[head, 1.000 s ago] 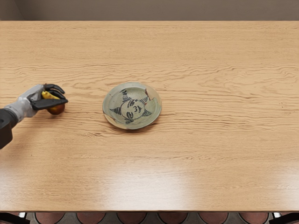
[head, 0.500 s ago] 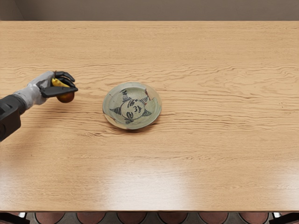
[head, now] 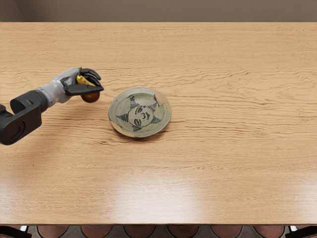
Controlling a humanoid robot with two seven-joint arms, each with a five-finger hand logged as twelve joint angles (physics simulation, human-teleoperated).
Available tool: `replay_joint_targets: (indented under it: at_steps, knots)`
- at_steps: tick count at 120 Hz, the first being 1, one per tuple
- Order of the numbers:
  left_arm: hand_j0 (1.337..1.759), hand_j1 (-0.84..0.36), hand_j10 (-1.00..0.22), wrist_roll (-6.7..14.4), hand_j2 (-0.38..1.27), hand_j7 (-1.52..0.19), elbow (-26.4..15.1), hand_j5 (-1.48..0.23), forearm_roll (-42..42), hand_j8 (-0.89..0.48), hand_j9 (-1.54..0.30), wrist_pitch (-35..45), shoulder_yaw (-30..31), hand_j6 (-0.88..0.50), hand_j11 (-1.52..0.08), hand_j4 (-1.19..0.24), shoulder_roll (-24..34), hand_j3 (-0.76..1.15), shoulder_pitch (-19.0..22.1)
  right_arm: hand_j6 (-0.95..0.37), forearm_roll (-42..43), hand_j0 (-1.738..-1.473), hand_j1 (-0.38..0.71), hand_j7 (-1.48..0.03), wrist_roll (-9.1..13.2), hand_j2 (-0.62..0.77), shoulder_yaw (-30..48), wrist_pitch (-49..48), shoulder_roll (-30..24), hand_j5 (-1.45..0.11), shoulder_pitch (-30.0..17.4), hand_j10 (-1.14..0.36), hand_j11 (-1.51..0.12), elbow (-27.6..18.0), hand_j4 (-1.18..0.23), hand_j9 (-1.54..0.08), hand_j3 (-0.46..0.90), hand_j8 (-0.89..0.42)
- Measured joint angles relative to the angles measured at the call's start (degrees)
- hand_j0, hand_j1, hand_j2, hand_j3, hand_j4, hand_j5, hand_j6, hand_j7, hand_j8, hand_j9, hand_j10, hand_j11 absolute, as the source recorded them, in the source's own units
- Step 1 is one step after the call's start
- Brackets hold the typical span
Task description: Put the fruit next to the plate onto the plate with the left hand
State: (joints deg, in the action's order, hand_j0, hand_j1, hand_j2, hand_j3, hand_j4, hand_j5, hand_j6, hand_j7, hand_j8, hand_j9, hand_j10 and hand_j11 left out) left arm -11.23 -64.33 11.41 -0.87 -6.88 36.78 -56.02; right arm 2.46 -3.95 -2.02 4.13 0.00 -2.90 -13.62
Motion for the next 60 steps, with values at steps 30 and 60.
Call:
replay_joint_targets:
  at_steps: [30,60]
  knots:
    - [1.652,-0.52,-0.37,2.09,0.16,-1.04,-0.16,-1.04,0.06,-0.52,-1.04,0.0,0.0,-0.76,-1.03,-0.76,-3.61,0.0,-2.51,-0.02,0.0,-1.658,-0.33,-0.02,0.01,0.0,0.0,0.0,0.0,-0.02,0.0,-0.02,-0.02,0.0,-0.02,-0.02,0.0,-0.02]
    - [1.653,-0.52,-0.37,3.63,0.16,-1.04,-0.16,-1.04,0.09,-0.52,-1.04,0.01,0.01,-0.77,-1.03,-0.77,-7.24,0.0,-4.17,-0.02,0.0,-1.658,-0.33,-0.02,0.0,0.0,0.0,0.0,0.0,-0.02,0.0,-0.02,-0.02,0.0,-0.02,-0.02,0.0,-0.02]
